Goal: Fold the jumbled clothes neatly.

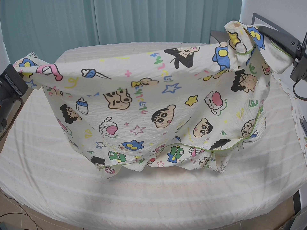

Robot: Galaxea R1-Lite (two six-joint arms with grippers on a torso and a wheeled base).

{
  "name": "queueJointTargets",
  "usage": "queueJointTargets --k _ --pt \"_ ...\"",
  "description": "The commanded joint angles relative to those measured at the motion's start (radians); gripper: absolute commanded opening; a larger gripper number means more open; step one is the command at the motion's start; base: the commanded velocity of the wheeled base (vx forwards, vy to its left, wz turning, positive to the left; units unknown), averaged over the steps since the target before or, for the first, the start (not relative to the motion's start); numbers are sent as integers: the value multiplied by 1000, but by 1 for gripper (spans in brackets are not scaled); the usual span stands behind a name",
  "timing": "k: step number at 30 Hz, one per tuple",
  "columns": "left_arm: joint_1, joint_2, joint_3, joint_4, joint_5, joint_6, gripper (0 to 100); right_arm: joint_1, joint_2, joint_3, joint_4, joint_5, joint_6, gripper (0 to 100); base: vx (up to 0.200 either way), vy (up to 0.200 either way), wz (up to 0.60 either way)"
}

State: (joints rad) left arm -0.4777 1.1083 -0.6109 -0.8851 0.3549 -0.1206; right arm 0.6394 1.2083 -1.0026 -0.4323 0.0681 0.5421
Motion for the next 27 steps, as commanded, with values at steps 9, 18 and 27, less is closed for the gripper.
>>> queueJointTargets --k 9,18,27 --pt "60 10 -1 2 -2 -1 0 3 22 -14 0 25 -4 0 0 200 0" --pt "74 8 -1 2 -1 1 0 36 37 -27 0 35 -7 0 0 200 0" --pt "86 5 -1 2 4 1 0 36 48 -37 0 35 -7 0 0 200 0"
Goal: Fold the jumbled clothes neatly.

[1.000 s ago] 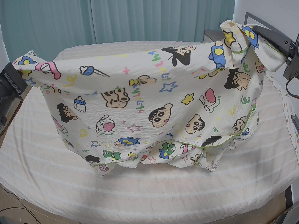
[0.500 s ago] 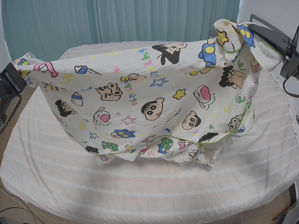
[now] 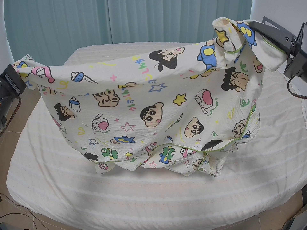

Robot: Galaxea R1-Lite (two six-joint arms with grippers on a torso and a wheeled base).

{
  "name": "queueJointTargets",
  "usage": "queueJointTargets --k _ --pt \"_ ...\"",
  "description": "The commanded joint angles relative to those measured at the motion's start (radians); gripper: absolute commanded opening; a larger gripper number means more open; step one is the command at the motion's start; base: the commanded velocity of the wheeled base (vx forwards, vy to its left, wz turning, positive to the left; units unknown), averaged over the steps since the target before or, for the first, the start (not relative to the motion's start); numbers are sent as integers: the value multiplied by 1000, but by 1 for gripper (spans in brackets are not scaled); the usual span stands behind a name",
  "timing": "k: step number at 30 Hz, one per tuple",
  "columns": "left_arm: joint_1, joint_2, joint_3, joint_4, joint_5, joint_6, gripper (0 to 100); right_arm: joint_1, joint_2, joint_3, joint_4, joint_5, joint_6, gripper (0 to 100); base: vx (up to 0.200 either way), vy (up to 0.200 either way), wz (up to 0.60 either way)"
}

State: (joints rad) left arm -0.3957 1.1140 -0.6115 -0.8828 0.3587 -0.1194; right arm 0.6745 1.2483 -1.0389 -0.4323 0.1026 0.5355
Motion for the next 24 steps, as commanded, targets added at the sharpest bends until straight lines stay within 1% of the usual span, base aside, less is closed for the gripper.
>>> queueJointTargets --k 1,24 --pt "9 0 -1 -2 0 0 0 0 8 -1 0 0 0 0 0 200 0" --pt "23 -7 10 -2 3 0 0 0 6 3 0 0 0 0 0 200 0"
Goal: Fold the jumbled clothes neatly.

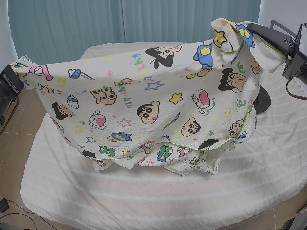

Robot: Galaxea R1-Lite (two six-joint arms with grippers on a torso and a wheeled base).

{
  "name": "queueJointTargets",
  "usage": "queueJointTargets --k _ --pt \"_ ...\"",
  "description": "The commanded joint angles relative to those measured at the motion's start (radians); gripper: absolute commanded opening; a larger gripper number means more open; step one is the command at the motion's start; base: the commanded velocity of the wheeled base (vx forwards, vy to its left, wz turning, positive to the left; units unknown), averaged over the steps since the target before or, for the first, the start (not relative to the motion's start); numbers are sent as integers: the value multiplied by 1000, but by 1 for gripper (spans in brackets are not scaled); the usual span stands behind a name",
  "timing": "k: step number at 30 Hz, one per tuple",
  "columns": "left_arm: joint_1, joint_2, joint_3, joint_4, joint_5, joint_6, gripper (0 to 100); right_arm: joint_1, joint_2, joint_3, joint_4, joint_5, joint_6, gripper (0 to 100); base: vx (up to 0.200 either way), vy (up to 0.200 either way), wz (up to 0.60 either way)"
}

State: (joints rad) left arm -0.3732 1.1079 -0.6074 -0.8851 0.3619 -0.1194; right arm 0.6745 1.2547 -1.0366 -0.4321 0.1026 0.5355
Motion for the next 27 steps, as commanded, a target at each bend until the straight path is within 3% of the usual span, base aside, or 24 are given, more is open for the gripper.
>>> queueJointTargets --k 1,14,27 --pt "0 -2 8 0 0 0 0 0 0 3 0 0 0 0 0 200 0" --pt "-1 -3 37 0 -4 0 0 2 -18 21 0 0 -2 0 0 15 0" --pt "-3 -37 38 0 -4 0 0 31 -78 50 1 0 -11 0 -200 0 0"
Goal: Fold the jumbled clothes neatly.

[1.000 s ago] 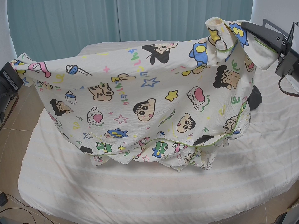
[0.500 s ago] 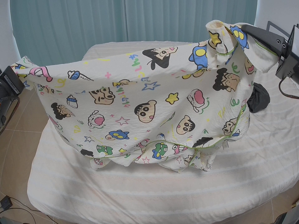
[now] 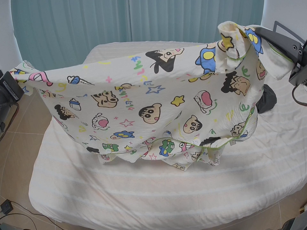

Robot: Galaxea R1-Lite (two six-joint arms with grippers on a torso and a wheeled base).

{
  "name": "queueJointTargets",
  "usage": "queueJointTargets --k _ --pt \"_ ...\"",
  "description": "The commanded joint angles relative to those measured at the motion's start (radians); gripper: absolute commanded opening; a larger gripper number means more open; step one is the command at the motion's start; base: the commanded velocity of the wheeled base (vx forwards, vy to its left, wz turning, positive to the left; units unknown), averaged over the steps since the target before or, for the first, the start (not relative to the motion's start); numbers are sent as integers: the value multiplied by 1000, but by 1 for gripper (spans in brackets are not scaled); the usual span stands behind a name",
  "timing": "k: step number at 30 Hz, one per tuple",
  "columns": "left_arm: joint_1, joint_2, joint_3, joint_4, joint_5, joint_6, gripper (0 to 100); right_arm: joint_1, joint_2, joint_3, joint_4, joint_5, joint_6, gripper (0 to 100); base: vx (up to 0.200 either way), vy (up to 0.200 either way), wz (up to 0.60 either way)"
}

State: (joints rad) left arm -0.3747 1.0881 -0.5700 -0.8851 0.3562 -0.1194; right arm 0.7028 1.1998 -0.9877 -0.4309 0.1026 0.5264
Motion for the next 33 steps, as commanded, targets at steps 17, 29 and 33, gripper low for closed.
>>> queueJointTargets --k 17,29,33 --pt "-9 -102 65 2 1 1 0 29 -115 37 7 0 -5 0 -165 0 0" --pt "-9 -94 139 95 -3 -3 0 -32 -63 52 11 3 1 0 0 0 0" --pt "-9 -73 162 109 0 -6 0 -69 -28 78 9 5 6 0 0 0 0"
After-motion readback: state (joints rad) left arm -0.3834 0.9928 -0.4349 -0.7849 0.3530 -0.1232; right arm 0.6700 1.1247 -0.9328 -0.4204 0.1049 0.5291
